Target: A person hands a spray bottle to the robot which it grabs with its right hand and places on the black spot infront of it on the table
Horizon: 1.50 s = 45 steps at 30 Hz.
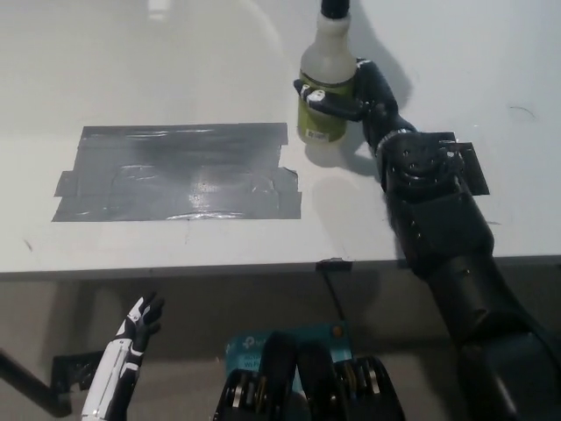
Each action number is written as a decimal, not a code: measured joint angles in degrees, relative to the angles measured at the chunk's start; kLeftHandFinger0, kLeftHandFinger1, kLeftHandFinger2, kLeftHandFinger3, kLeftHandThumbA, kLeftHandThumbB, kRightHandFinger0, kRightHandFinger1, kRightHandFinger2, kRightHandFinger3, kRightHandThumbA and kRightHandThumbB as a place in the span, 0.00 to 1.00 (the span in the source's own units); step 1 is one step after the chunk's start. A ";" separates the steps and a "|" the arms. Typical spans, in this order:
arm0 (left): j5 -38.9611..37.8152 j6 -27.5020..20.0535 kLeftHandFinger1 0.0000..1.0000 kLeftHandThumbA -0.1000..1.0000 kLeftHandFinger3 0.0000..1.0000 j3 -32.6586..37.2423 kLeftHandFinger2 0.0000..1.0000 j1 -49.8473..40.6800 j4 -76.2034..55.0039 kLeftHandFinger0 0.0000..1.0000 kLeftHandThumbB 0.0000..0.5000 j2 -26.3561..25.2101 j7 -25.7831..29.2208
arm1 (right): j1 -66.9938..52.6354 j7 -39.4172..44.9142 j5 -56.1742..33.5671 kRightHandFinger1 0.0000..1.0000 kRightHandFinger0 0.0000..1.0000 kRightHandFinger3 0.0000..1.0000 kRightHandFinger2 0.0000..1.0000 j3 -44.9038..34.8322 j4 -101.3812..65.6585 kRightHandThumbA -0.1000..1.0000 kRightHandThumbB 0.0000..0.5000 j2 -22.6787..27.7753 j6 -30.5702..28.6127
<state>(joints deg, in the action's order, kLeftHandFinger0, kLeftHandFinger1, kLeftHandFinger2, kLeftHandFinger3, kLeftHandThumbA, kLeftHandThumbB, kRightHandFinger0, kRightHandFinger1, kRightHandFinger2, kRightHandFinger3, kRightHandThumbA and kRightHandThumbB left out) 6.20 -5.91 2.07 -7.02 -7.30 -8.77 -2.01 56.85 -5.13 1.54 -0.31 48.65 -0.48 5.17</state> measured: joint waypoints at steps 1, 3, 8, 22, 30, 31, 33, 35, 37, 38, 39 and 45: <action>-0.03 0.05 1.00 1.00 1.00 0.00 1.00 0.07 -0.01 1.00 0.10 0.01 0.00 | -1.10 -1.11 0.88 0.16 0.03 0.07 0.34 -0.04 -1.50 0.64 0.80 0.35 -0.33; -0.14 0.16 1.00 1.00 1.00 -0.13 1.00 0.13 -0.01 1.00 0.06 0.00 0.00 | -2.86 -2.73 1.87 0.14 0.02 0.06 0.30 -0.49 -4.11 0.72 0.86 1.20 -1.30; -0.49 0.29 1.00 1.00 1.00 -0.43 1.00 0.20 -0.02 1.00 0.13 0.01 0.00 | -4.46 -5.43 3.29 0.16 0.02 0.20 0.38 -2.12 -6.73 0.69 0.82 4.54 -3.35; -0.90 0.45 1.00 1.00 1.00 -0.78 1.00 0.01 -0.02 1.00 0.12 0.03 0.00 | -7.71 -8.41 2.70 0.06 0.00 0.14 0.27 -7.90 -6.54 0.67 0.90 9.65 -9.29; -0.95 0.46 1.00 1.00 1.00 -0.93 1.00 -0.02 -0.02 1.00 0.10 0.07 0.00 | -11.41 -8.48 2.41 0.07 0.00 0.11 0.24 -7.98 -6.72 0.64 0.76 9.10 -12.33; -0.95 0.46 1.00 1.00 1.00 -0.93 1.00 -0.02 -0.02 1.00 0.10 0.08 0.00 | -11.89 -8.67 2.46 0.06 0.00 0.10 0.23 -7.95 -6.69 0.64 0.76 8.86 -12.82; -0.94 0.51 1.00 1.00 1.00 -0.94 1.00 0.00 -0.13 1.00 0.13 0.09 0.00 | -12.37 -9.28 2.61 0.05 0.01 0.07 0.20 -7.85 -6.61 0.66 0.82 8.19 -13.54; -0.95 0.61 1.00 1.00 1.00 -0.95 1.00 0.06 -0.17 1.00 0.12 0.09 0.00 | -12.42 -9.66 2.63 0.04 0.00 0.05 0.19 -7.85 -6.61 0.64 0.77 7.70 -13.73; -0.95 0.74 1.00 1.00 1.00 -0.96 1.00 0.11 -0.17 1.00 0.08 0.11 0.00 | -12.44 -10.08 2.74 0.04 0.00 0.04 0.21 -7.66 -6.66 0.64 0.72 6.93 -13.80; -0.95 0.75 1.00 1.00 1.00 -0.96 1.00 0.10 -0.17 1.00 0.07 0.11 0.00 | -12.46 -10.14 2.77 0.06 0.00 0.04 0.22 -7.62 -6.67 0.64 0.72 6.82 -13.80; -0.95 0.79 1.00 1.00 1.00 -0.97 1.00 0.11 -0.17 1.00 0.05 0.12 0.00 | -12.58 -10.31 2.94 0.06 0.00 0.04 0.23 -7.28 -6.69 0.64 0.74 6.32 -13.83; -0.95 0.80 1.00 1.00 1.00 -1.03 1.00 0.10 -0.17 1.00 0.08 0.12 0.00 | -13.42 -10.40 3.21 0.13 0.00 0.11 0.34 -6.59 -6.61 0.64 0.81 5.12 -13.93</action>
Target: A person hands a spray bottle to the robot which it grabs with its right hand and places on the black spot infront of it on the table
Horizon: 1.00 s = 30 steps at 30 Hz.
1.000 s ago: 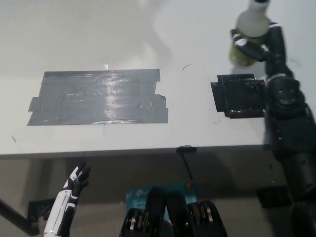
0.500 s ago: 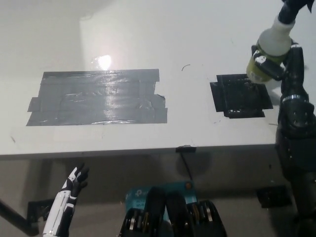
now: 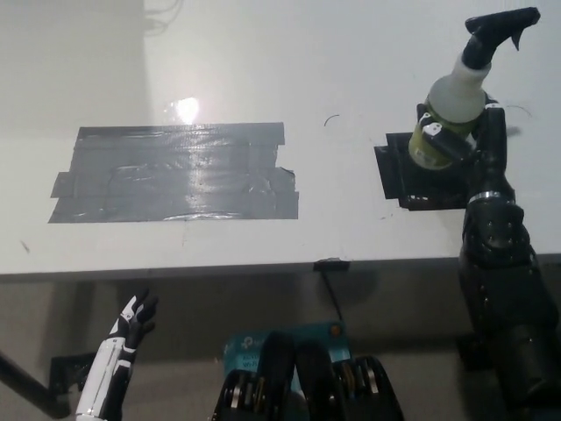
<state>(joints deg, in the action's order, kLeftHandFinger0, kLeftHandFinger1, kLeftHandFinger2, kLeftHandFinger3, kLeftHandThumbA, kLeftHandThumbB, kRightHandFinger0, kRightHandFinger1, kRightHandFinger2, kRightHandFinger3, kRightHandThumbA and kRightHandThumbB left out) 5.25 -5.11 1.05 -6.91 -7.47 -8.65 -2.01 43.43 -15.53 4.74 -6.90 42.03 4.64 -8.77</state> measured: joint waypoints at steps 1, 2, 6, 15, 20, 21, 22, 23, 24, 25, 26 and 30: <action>0.00 0.00 1.00 1.00 1.00 0.00 1.00 0.00 0.00 1.00 0.08 0.00 0.00 | -0.07 0.07 -0.06 0.14 0.00 0.11 0.35 -0.01 0.00 0.63 0.82 -0.04 0.00; 0.00 0.00 1.00 1.00 1.00 -0.01 1.00 0.00 0.00 1.00 0.08 0.00 0.00 | -0.14 0.12 -0.11 0.15 0.00 0.11 0.35 -0.01 -0.01 0.63 0.82 -0.06 0.00; -0.03 0.01 1.00 1.00 1.00 -0.03 1.00 0.00 0.01 1.00 0.10 0.01 0.00 | -0.49 0.40 -0.56 0.15 0.01 0.12 0.37 -0.02 -0.07 0.62 0.80 -0.31 0.00; -0.20 0.14 1.00 1.00 1.00 -0.04 1.00 0.03 0.00 1.00 0.11 0.18 -0.01 | -0.69 0.40 -0.48 0.21 0.07 0.19 0.41 0.67 -0.01 0.71 0.90 -0.40 -0.11; -0.24 0.14 1.00 1.00 1.00 -0.04 1.00 0.08 0.01 1.00 0.11 0.18 -0.02 | -1.01 1.64 -0.43 1.00 1.00 1.00 1.00 1.82 -0.17 0.72 0.96 -0.09 0.14; -0.24 0.14 1.00 1.00 1.00 -0.04 1.00 0.10 0.01 1.00 0.11 0.17 -0.02 | -1.12 2.24 -0.57 1.00 1.00 1.00 1.00 2.07 -0.27 0.73 0.98 0.10 0.38; -0.24 0.15 1.00 1.00 1.00 -0.04 1.00 0.12 0.03 1.00 0.09 0.17 -0.02 | -1.41 3.93 -0.93 1.00 1.00 1.00 1.00 2.70 -0.32 0.76 1.00 0.57 0.68; -0.24 0.16 1.00 1.00 1.00 -0.04 1.00 0.13 0.04 1.00 0.07 0.17 -0.02 | -1.56 5.20 -1.30 1.00 1.00 1.00 1.00 3.12 -0.35 0.80 1.00 0.81 0.77; -0.24 0.16 1.00 1.00 1.00 -0.04 1.00 0.13 0.05 1.00 0.08 0.17 -0.02 | -1.56 5.78 -1.51 1.00 1.00 1.00 1.00 3.29 -0.32 0.82 1.00 0.96 0.86; -0.23 0.17 1.00 1.00 1.00 -0.04 1.00 0.13 0.06 1.00 0.10 0.17 -0.02 | -1.57 7.77 -1.86 1.00 1.00 1.00 1.00 4.06 -0.20 0.84 1.00 1.78 0.89; -0.23 0.17 1.00 1.00 1.00 -0.04 1.00 0.13 0.06 1.00 0.12 0.17 -0.02 | -1.57 7.77 -1.88 1.00 1.00 1.00 1.00 4.13 -0.19 0.84 1.00 1.87 0.89; -0.24 0.24 1.00 1.00 1.00 -0.04 1.00 0.12 0.06 1.00 0.15 0.17 -0.02 | -1.60 12.54 -2.24 1.00 1.00 1.00 1.00 6.14 -0.10 0.84 1.00 4.51 1.17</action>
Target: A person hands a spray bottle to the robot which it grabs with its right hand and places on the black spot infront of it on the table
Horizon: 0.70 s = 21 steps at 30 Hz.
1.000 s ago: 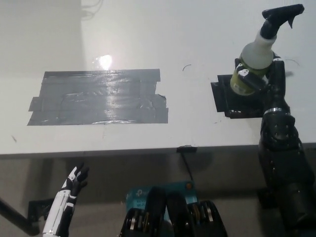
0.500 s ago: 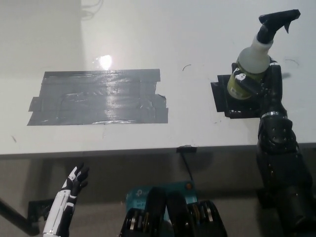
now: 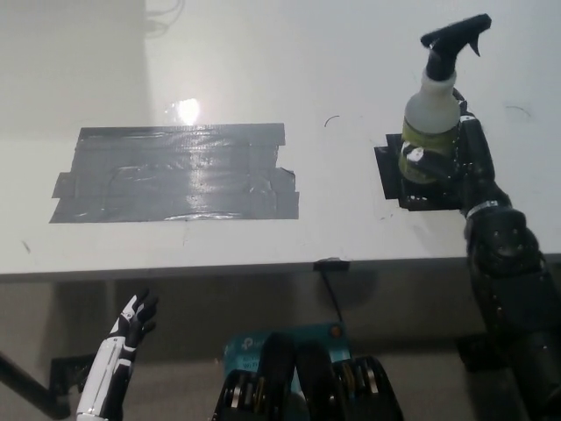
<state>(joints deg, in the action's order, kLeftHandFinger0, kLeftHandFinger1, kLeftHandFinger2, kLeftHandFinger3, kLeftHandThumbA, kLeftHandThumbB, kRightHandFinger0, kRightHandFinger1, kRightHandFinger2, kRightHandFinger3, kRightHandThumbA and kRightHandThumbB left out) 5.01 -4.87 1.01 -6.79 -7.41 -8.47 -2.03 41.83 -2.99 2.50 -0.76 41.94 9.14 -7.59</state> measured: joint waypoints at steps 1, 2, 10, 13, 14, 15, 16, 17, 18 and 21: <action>0.00 0.02 1.00 1.00 1.00 0.00 1.00 0.00 0.00 1.00 0.14 0.00 0.00 | -0.02 1.32 -0.20 1.00 1.00 1.00 1.00 0.34 -0.01 0.84 1.00 0.65 0.23; -0.01 0.03 1.00 1.00 1.00 0.00 1.00 0.00 -0.01 1.00 0.14 0.00 0.00 | -0.03 2.58 -0.41 1.00 1.00 1.00 1.00 0.63 -0.01 0.84 1.00 1.29 0.37; -0.04 0.08 1.00 1.00 1.00 -0.13 1.00 0.03 -0.02 1.00 0.14 0.00 -0.02 | -1.73 10.15 -3.42 1.00 1.00 1.00 1.00 0.82 -0.67 0.85 1.00 3.91 1.23; -0.06 0.09 1.00 1.00 1.00 -0.15 1.00 0.09 -0.03 1.00 0.16 -0.01 -0.04 | -4.06 11.78 -4.43 1.00 1.00 1.00 1.00 0.54 -2.36 0.86 1.00 4.53 1.48; -0.09 0.12 1.00 1.00 1.00 -0.20 1.00 0.10 -0.03 1.00 0.16 -0.01 -0.05 | -5.49 12.71 -4.94 1.00 1.00 1.00 1.00 0.19 -3.54 0.86 1.00 4.75 1.63; -0.13 0.14 1.00 1.00 1.00 -0.21 1.00 0.15 -0.03 1.00 0.17 0.00 -0.11 | -6.53 13.19 -5.54 1.00 1.00 1.00 1.00 -0.26 -4.89 0.87 1.00 4.92 1.73; -0.14 0.15 1.00 1.00 1.00 -0.22 1.00 0.17 -0.03 1.00 0.18 -0.01 -0.15 | -7.08 13.45 -5.82 1.00 1.00 1.00 1.00 -0.50 -5.54 0.88 1.00 5.04 1.76; -0.29 0.15 1.00 1.00 1.00 -0.31 1.00 0.19 -0.02 1.00 0.19 -0.01 -0.37 | -8.70 14.33 -6.75 1.00 1.00 1.00 1.00 -1.12 -7.52 0.88 1.00 5.48 1.92; -0.34 0.14 1.00 1.00 1.00 -0.30 1.00 0.24 -0.02 1.00 0.18 0.00 -0.45 | -9.61 14.76 -7.19 1.00 1.00 1.00 1.00 -1.52 -8.80 0.91 1.00 5.75 2.10; -0.55 0.13 1.00 1.00 1.00 -0.38 1.00 0.31 -0.01 1.00 0.19 -0.01 -0.53 | -13.12 15.90 -8.93 1.00 1.00 1.00 1.00 -3.09 -13.70 0.90 0.95 6.72 3.14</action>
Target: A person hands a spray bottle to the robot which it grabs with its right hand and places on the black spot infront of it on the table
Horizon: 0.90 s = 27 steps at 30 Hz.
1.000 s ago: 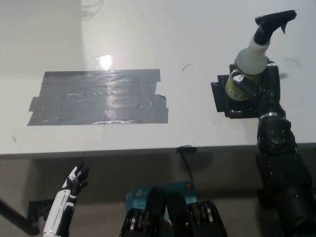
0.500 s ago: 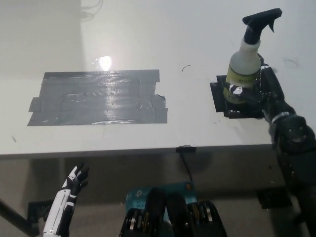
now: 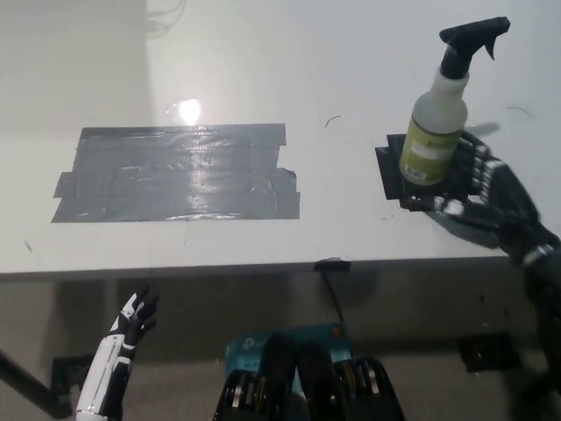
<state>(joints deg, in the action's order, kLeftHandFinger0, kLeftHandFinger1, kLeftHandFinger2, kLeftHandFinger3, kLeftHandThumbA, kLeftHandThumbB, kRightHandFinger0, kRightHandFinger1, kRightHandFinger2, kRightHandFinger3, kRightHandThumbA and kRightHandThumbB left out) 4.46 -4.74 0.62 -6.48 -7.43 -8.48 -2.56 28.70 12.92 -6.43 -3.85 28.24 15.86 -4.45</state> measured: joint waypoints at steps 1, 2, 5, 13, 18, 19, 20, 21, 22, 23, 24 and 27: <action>-0.04 0.00 1.00 1.00 1.00 -0.01 1.00 0.03 0.00 1.00 0.19 0.01 -0.01 | -1.33 0.33 -0.61 1.00 1.00 1.00 1.00 -0.67 -1.90 0.90 0.95 0.29 0.45; -0.07 0.01 1.00 1.00 1.00 -0.01 1.00 0.04 0.00 1.00 0.19 0.01 -0.03 | -2.55 0.54 -1.13 1.00 1.00 1.00 1.00 -1.25 -3.80 0.89 0.93 0.52 0.88; -0.13 0.00 1.00 1.00 1.00 -0.03 1.00 0.28 0.08 1.00 0.15 0.01 -0.05 | -7.13 1.04 -3.00 1.00 1.00 1.00 1.00 -3.16 -11.13 0.90 1.00 1.21 2.27; -0.08 0.00 1.00 1.00 1.00 0.02 1.00 0.54 0.77 1.00 0.07 0.01 -0.04 | -17.64 1.11 -4.92 1.00 1.00 1.00 1.00 -4.15 -26.41 0.89 1.00 0.52 4.20; -0.02 0.00 1.00 1.00 1.00 0.11 1.00 0.70 1.81 1.00 0.00 0.03 -0.04 | -24.77 0.84 -5.23 1.00 1.00 1.00 1.00 -3.48 -37.30 1.00 0.99 -1.79 5.31; -0.01 0.00 1.00 1.00 1.00 0.15 1.00 0.73 1.89 1.00 0.02 0.03 -0.04 | -26.14 0.72 -5.16 1.00 1.00 1.00 1.00 -3.06 -39.35 1.00 0.98 -2.58 5.37; -0.01 0.00 1.00 1.00 1.00 0.15 1.00 0.73 1.89 1.00 0.02 0.03 -0.04 | -26.14 0.72 -5.16 1.00 1.00 1.00 1.00 -3.06 -39.35 1.00 0.95 -2.58 5.37; 0.02 -0.01 1.00 1.00 1.00 0.17 1.00 0.76 1.94 1.00 0.01 0.03 -0.04 | -27.97 0.50 -4.91 1.00 1.00 1.00 1.00 -2.34 -41.99 1.00 0.89 -3.80 5.36; 0.04 -0.02 1.00 1.00 1.00 0.22 1.00 0.78 1.95 1.00 0.00 0.03 -0.04 | -30.04 0.34 -4.37 1.00 1.00 1.00 1.00 -1.24 -44.71 1.00 0.82 -5.36 5.27; 0.06 -0.03 1.00 1.00 1.00 0.27 1.00 0.78 1.96 1.00 0.00 0.03 -0.04 | -31.19 0.24 -4.07 1.00 1.00 1.00 1.00 -0.49 -46.01 1.00 0.81 -6.26 5.20; 0.10 -0.09 1.00 1.00 1.00 0.40 1.00 0.75 1.95 1.00 0.02 0.03 -0.04 | -33.21 0.03 -3.35 1.00 1.00 1.00 1.00 0.91 -48.14 1.00 0.83 -7.99 4.95; 0.37 -0.32 1.00 1.00 1.00 1.09 1.00 0.40 1.94 1.00 0.05 0.09 -0.06 | -39.55 -0.73 0.17 1.00 1.00 1.00 1.00 6.54 -51.21 1.00 0.78 -13.61 2.59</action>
<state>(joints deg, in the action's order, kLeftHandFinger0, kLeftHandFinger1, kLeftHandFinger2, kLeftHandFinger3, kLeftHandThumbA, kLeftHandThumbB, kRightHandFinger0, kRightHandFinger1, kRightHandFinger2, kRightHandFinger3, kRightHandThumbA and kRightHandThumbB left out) 4.83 -5.06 1.71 -6.09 -5.49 -8.39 -2.62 -10.85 12.18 -6.25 2.69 -22.98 2.25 -1.86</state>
